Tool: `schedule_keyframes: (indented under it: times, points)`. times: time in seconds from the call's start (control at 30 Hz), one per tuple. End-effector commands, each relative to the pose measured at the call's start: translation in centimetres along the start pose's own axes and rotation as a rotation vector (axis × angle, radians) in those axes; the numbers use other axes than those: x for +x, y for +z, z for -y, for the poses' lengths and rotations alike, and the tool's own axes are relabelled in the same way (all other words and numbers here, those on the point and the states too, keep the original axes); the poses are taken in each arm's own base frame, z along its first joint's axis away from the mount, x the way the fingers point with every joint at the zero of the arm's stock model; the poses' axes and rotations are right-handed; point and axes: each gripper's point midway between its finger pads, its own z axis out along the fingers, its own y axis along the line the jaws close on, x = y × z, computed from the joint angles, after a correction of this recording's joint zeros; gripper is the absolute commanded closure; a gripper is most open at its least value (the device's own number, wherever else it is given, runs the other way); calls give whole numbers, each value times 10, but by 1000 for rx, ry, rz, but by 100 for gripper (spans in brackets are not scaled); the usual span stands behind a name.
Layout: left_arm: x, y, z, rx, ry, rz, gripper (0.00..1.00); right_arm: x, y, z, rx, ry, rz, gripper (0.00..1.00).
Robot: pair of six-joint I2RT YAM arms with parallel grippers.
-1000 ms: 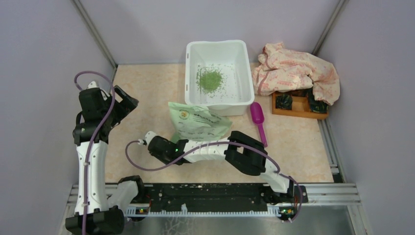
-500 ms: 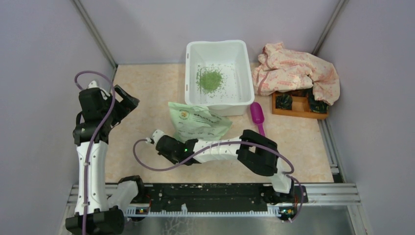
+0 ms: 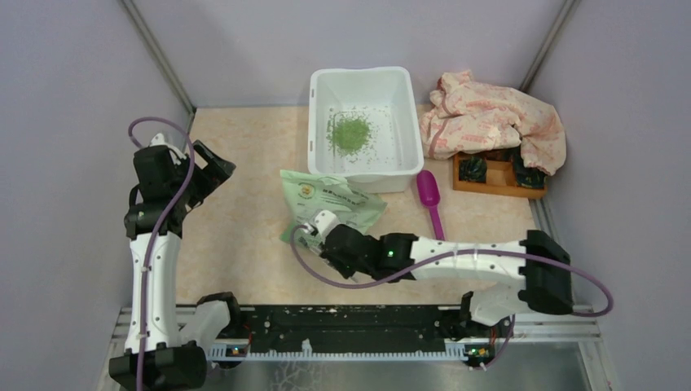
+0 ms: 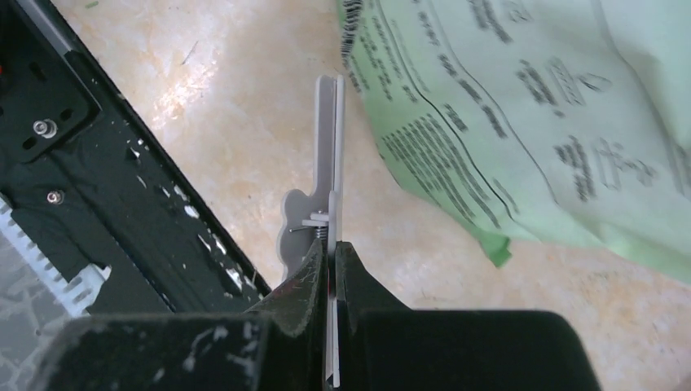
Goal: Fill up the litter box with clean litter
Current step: Close the cat litter bag at the center of the board, then place the clamp at the center of the board.
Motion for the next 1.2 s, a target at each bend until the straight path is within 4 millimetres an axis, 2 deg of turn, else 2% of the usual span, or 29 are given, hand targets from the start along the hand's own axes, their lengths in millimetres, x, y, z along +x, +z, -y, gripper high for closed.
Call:
schedule_keyframes:
  times: [0.0, 0.23, 0.43, 0.6, 0.77, 0.8, 0.83, 0.9, 0.97, 1.07, 1.17]
  points:
    - [-3, 4, 6, 42, -3, 16, 1, 4, -42, 28, 95, 96, 47, 100]
    - [-2, 6, 12, 79, 2, 3, 1, 31, -87, 100, 292, 289, 60, 100]
    - [4, 6, 21, 144, 5, -12, 1, 54, -104, 151, 423, 455, 80, 100]
    - [12, 10, 28, 203, 13, -45, 1, 63, -94, 180, 457, 553, 90, 100]
    - [26, 11, 47, 379, 72, -67, 1, 65, -71, 205, 497, 582, 91, 100]
    - [30, 11, 50, 405, 75, -80, 1, 64, -66, 208, 495, 584, 87, 98]
    - [34, 13, 50, 418, 73, -97, 1, 64, -63, 212, 499, 585, 83, 88]
    - [40, 17, 50, 432, 75, -131, 1, 61, -61, 218, 508, 568, 76, 61]
    - [40, 17, 54, 446, 78, -157, 1, 50, -66, 222, 515, 542, 91, 46]
    - [37, 13, 63, 473, 54, -197, 1, 29, -80, 223, 499, 501, 145, 41]
    - [32, 8, 73, 472, -3, -260, 1, 5, -98, 219, 455, 445, 208, 40]
